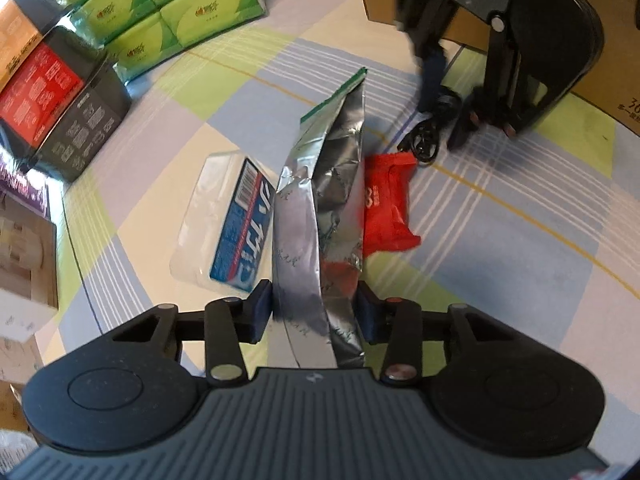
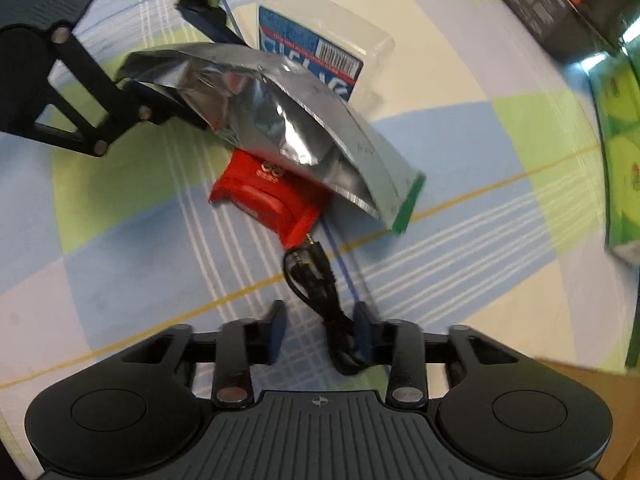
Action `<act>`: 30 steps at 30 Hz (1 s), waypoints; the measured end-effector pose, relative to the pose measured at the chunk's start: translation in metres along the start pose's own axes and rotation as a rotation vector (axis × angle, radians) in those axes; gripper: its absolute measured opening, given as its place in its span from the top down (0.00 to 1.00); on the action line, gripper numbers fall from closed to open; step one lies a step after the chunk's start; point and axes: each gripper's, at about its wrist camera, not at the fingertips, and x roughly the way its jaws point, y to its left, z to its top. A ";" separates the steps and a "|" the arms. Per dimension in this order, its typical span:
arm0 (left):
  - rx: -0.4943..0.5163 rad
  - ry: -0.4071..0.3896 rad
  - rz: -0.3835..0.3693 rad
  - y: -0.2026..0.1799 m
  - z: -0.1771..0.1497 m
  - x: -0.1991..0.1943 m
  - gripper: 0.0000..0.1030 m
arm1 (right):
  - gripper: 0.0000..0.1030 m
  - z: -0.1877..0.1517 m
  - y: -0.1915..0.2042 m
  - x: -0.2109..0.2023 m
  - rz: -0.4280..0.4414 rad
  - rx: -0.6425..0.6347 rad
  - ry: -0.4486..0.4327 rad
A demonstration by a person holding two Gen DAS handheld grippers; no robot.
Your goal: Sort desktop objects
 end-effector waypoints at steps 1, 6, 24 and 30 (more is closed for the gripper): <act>-0.016 0.008 0.004 -0.002 -0.001 -0.003 0.64 | 0.89 0.000 0.001 0.000 -0.002 0.026 0.016; -0.159 0.048 -0.006 -0.014 -0.014 -0.019 0.65 | 0.90 -0.010 0.013 -0.008 0.041 0.164 0.031; -0.469 0.052 -0.111 -0.118 -0.077 -0.116 0.65 | 0.91 -0.126 0.143 -0.058 0.165 0.708 -0.103; -0.434 0.032 -0.085 -0.139 -0.080 -0.129 0.64 | 0.89 -0.148 0.177 -0.064 0.130 0.794 -0.181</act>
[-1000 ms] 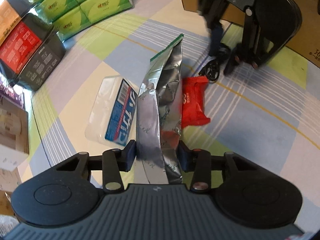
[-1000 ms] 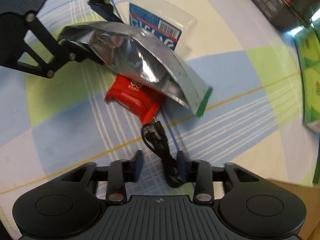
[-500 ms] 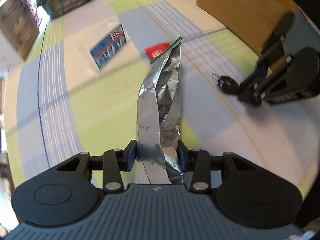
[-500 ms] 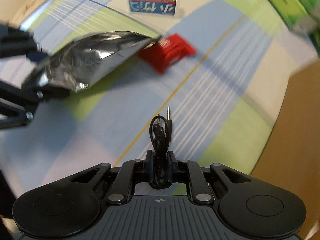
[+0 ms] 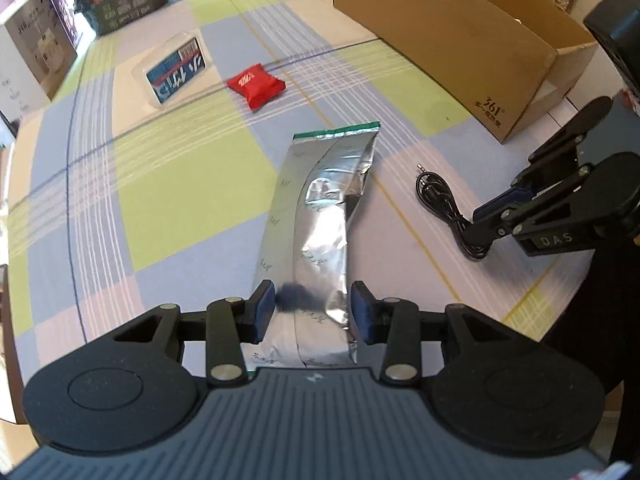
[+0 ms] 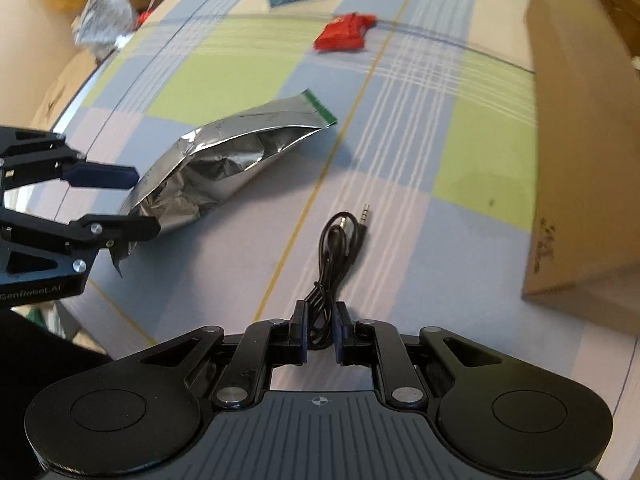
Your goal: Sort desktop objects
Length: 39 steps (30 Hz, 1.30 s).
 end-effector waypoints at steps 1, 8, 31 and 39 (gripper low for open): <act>0.008 -0.008 0.003 -0.001 -0.001 -0.001 0.61 | 0.86 -0.005 0.000 -0.002 -0.011 0.009 -0.022; 0.025 -0.052 0.011 0.002 0.005 -0.004 0.43 | 0.47 -0.021 0.003 -0.006 -0.072 0.020 -0.227; 0.096 0.061 0.008 0.001 0.042 0.068 0.42 | 0.82 -0.031 0.000 0.014 -0.100 0.078 -0.360; 0.035 0.070 0.013 0.005 0.041 0.065 0.62 | 0.83 -0.031 -0.001 0.014 -0.099 0.087 -0.367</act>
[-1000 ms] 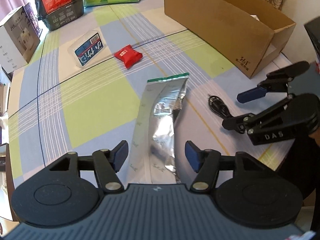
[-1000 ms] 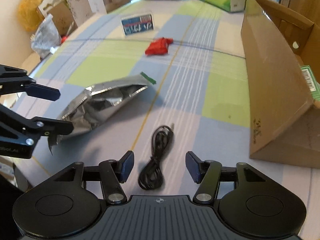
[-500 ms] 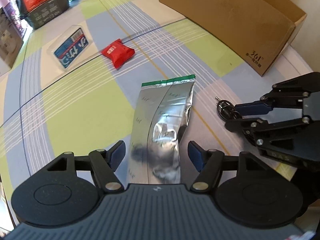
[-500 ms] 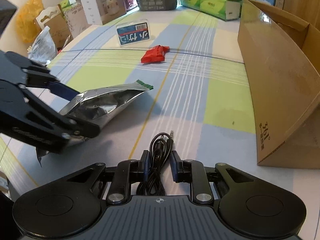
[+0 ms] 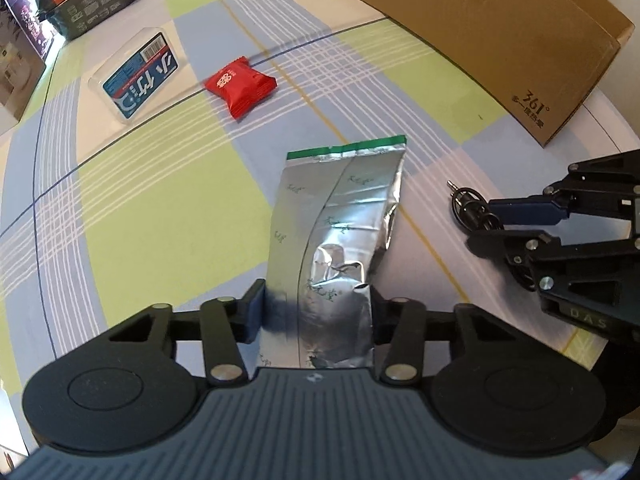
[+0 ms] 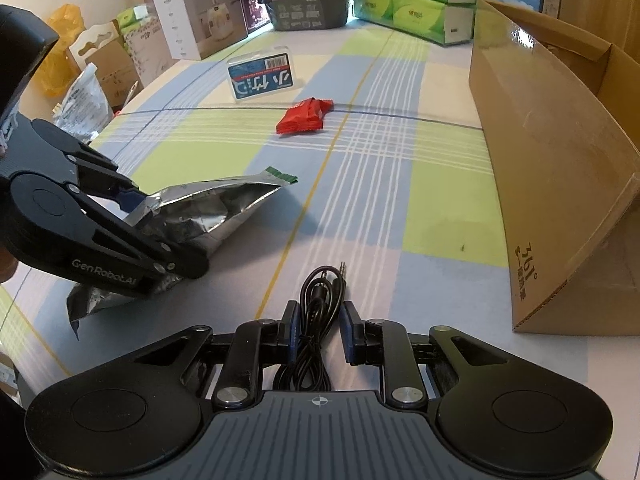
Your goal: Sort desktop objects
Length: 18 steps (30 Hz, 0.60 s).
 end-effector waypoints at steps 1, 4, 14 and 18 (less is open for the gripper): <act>-0.004 0.003 0.000 -0.001 0.000 -0.001 0.64 | 0.83 0.000 0.000 0.000 0.000 0.001 0.000; -0.040 0.015 -0.013 0.000 -0.004 -0.006 0.66 | 0.83 0.000 0.000 -0.002 -0.001 0.002 -0.008; -0.141 -0.014 -0.002 -0.006 -0.018 -0.040 0.66 | 0.83 -0.002 0.001 -0.033 -0.005 0.024 -0.076; -0.189 -0.047 -0.007 -0.008 -0.020 -0.056 0.66 | 0.83 -0.005 0.006 -0.050 -0.005 0.023 -0.094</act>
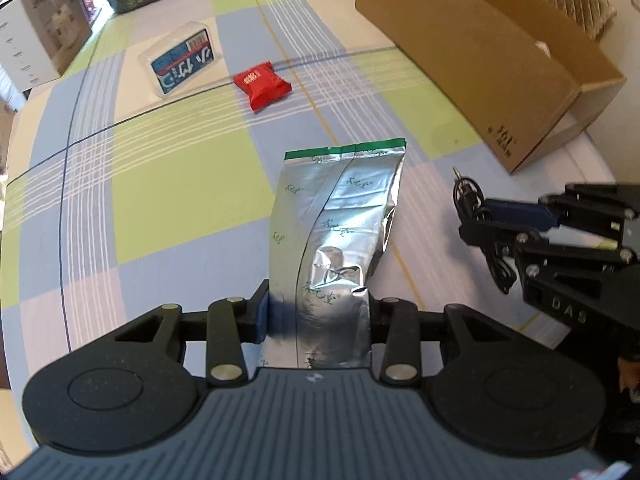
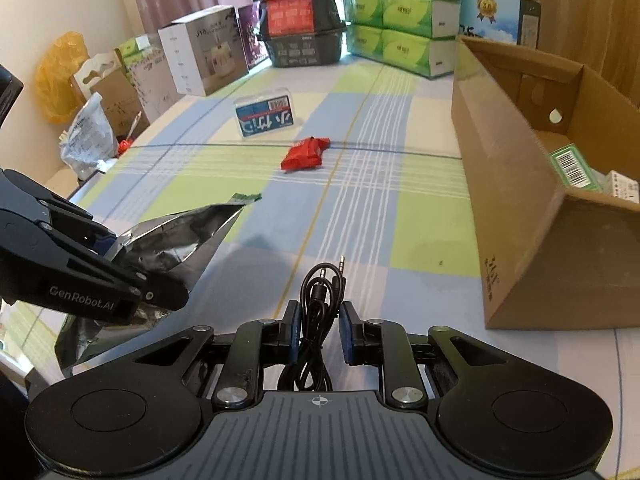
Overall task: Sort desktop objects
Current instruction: 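Carry the foil bag with the left tool while the right tool carries the black cable over the cardboard box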
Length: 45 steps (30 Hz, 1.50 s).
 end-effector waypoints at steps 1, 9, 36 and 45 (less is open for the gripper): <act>-0.010 -0.009 -0.002 0.000 0.000 -0.004 0.66 | 0.84 0.000 0.000 -0.004 -0.002 0.003 -0.005; -0.071 -0.072 -0.033 -0.013 -0.005 -0.028 0.66 | 0.84 0.002 -0.006 -0.044 -0.017 0.020 -0.067; -0.052 -0.161 -0.054 -0.062 0.015 -0.070 0.66 | 0.84 0.018 -0.045 -0.119 -0.056 0.082 -0.194; -0.039 -0.186 -0.079 -0.082 0.039 -0.075 0.66 | 0.84 0.034 -0.074 -0.145 -0.105 0.096 -0.247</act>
